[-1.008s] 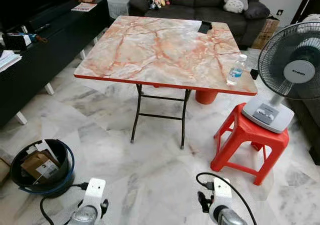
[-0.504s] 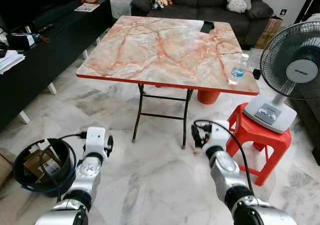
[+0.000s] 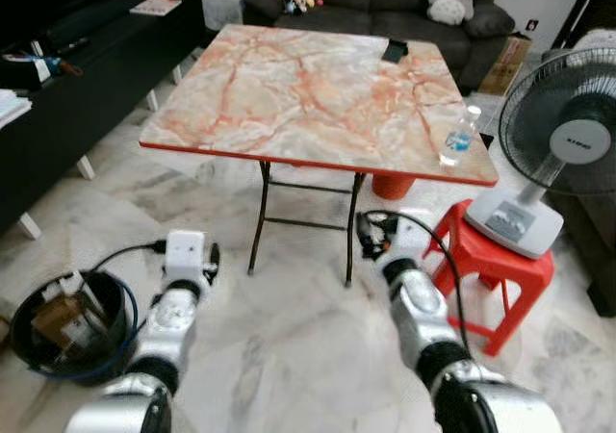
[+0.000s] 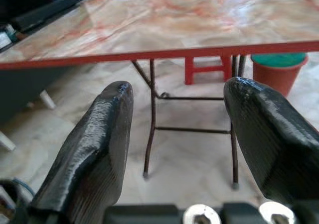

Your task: Picking trash to rubbish bin

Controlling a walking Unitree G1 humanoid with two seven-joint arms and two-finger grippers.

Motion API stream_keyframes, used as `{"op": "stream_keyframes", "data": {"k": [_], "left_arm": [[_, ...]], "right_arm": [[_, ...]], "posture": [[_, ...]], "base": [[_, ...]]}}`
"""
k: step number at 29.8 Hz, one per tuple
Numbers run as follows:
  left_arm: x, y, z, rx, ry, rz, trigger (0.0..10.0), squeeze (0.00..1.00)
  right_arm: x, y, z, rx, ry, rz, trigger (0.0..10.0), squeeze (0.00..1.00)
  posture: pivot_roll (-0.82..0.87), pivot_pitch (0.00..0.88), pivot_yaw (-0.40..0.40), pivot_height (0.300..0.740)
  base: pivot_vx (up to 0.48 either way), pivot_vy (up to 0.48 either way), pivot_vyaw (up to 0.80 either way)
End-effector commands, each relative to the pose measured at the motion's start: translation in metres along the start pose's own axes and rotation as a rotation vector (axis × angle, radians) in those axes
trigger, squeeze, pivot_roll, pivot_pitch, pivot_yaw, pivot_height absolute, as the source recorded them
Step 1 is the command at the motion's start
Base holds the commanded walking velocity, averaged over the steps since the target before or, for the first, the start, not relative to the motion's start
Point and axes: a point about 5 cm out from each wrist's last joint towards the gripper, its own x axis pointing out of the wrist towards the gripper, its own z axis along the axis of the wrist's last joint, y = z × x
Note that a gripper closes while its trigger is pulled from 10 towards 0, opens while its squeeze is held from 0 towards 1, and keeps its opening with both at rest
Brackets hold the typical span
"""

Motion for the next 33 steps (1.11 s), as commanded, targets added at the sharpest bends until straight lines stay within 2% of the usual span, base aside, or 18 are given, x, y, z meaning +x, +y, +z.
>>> {"op": "stream_keyframes", "data": {"k": [1, 9, 13, 17, 22, 33], "left_arm": [[0.004, -0.018, 0.011, -0.011, -0.048, -0.052, 10.0, 0.0], [0.007, -0.021, 0.02, 0.005, -0.085, -0.066, 10.0, 0.0], [0.009, -0.02, 0.024, 0.008, -0.098, -0.068, 10.0, 0.0], [0.009, -0.02, 0.025, 0.011, -0.106, -0.069, 10.0, 0.0], [0.013, -0.021, 0.036, 0.019, -0.146, -0.077, 10.0, 0.0], [0.015, -0.024, 0.043, 0.018, -0.176, -0.082, 10.0, 0.0]], "right_arm": [[0.002, -0.013, 0.013, -0.019, -0.053, -0.038, 10.0, 0.0], [0.006, -0.011, 0.02, -0.009, -0.073, -0.034, 10.0, 0.0], [0.007, -0.01, 0.022, -0.001, -0.089, -0.029, 10.0, 0.0], [0.007, -0.01, 0.023, 0.006, -0.095, -0.03, 10.0, 0.0], [0.008, -0.009, 0.024, 0.008, -0.101, -0.029, 10.0, 0.0], [0.011, 0.0, 0.034, -0.044, -0.151, 0.028, 10.0, 0.0]], "posture": [[0.08, 0.054, -0.072, 0.74], [0.09, 0.057, -0.075, 0.74], [0.09, 0.057, -0.075, 0.74], [0.09, 0.057, -0.075, 0.74], [0.09, 0.056, -0.074, 0.74], [0.09, 0.055, -0.073, 0.74]], "base": [[0.345, 0.0, -0.66], [0.346, 0.0, 0.0], [0.352, 0.0, -0.59], [0.352, 0.0, 0.0], [0.356, 0.0, 0.0], [0.361, 0.0, 0.07]]}}
